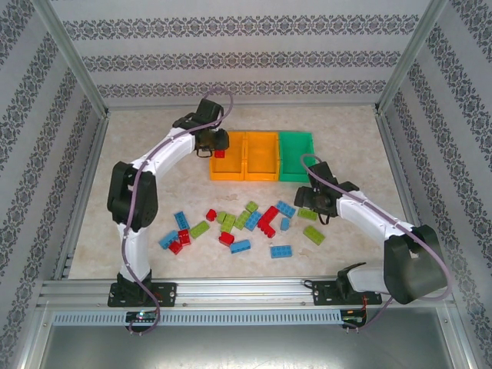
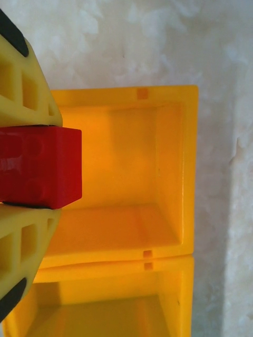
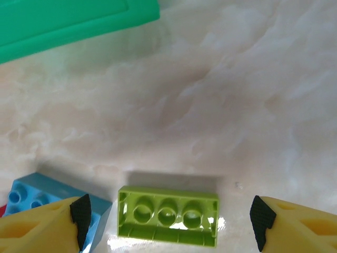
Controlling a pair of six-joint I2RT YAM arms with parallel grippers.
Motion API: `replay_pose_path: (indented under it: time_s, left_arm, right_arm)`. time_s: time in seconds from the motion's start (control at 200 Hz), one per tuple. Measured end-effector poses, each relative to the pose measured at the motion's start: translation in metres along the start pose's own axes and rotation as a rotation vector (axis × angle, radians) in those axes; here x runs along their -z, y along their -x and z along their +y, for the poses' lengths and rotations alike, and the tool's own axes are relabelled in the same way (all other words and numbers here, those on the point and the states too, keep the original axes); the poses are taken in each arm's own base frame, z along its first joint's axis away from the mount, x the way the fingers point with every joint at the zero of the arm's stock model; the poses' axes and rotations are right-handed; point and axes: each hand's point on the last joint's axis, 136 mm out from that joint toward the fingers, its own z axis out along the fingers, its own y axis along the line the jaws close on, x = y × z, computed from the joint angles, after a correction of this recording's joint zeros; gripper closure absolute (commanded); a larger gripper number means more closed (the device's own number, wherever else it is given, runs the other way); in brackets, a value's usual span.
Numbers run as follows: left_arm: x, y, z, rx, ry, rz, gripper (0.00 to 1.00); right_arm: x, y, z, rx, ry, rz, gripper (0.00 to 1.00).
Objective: Sort the legos into containers by color
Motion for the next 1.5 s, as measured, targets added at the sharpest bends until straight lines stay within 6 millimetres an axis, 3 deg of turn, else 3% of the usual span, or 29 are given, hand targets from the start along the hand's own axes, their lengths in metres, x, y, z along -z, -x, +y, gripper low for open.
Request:
replay_pose_path:
  time_s: [0.22,0.39,0.674,0.819,1.074,1.229,1.504]
  left_arm:
    - [-0.012,0.005,-0.004,-0.006,-0.003,0.009,0.61]
    - [-0.014,-0.004,-0.016,-0.038,-0.021,0.035,0.42]
    - [-0.013,-0.01,-0.023,-0.051,-0.036,0.047,0.29]
    - [-0.009,-0.018,-0.021,-0.042,-0.038,0.06,0.15]
    - [0.019,-0.023,-0.019,-0.04,-0.048,0.039,0.1]
    - [0.036,-0.027,-0.017,-0.041,-0.055,0.02,0.09]
    - [0.04,-0.044,-0.005,-0.039,-0.025,0.036,0.02]
  right_arm:
    - [0.001,-0.011,0.009,0.029,0.007,0.021,0.18]
    - [-0.003,-0.019,0.021,0.122,0.026,0.043,0.22]
    - [-0.002,-0.013,0.042,0.33,0.071,0.055,0.22]
    - [-0.001,-0.019,0.049,0.382,0.098,0.068,0.23]
    - [-0.002,-0.015,0.069,0.577,0.103,0.148,0.27]
    - [-0.005,-0.022,0.068,0.708,0.105,0.204,0.26]
    - [-0.008,-0.04,0.072,0.857,0.183,0.277,0.26]
